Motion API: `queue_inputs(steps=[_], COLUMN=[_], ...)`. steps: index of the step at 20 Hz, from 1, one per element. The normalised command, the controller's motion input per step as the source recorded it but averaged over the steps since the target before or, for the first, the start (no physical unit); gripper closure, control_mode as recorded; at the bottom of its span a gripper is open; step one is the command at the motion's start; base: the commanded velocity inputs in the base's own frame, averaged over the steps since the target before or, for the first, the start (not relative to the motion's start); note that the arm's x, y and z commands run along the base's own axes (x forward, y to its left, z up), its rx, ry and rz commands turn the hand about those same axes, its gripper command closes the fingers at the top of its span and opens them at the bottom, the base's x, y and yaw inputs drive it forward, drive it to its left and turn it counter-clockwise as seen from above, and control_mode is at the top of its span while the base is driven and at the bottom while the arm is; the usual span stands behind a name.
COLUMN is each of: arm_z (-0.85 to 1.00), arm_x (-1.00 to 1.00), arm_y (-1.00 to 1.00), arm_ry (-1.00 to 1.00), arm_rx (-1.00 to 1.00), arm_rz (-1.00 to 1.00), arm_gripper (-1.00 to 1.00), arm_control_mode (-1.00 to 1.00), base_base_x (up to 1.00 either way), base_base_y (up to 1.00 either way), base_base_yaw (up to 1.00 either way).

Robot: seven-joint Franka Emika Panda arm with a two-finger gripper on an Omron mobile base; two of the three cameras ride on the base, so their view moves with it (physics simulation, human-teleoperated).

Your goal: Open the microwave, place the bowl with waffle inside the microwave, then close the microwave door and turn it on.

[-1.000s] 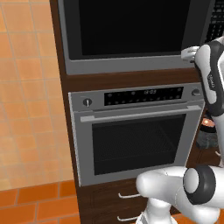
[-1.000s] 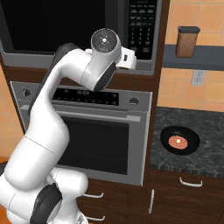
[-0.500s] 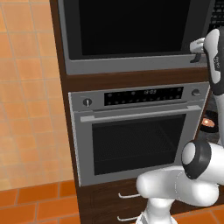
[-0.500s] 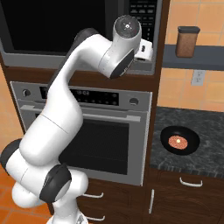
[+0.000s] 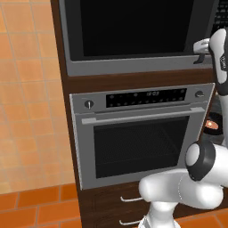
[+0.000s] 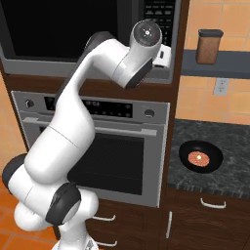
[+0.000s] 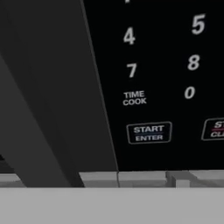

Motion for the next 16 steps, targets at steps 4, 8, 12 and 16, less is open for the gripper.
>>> queue_inputs(steps=[4,8,12,16], arm_z=[-0.08,-0.04,0.00,0.00], arm_x=[0.69,0.69,0.04,-0.19], arm_y=[0.28,0.03,0.03,0.54], arm_ry=[-0.04,0.00,0.00,-0.02], arm_rx=[0.03,0.01,0.00,-0.01], arm_rz=[0.02,0.04,0.01,0.00], arm_gripper=[1.00,1.00,1.00,1.00], arm_control_mode=[-1.00,-1.00,-1.00,-1.00], base_base_x=[0.00,0.00,0.00,0.00], base_base_y=[0.00,0.00,0.00,0.00], base_base_yaw=[0.00,0.00,0.00,0.00])
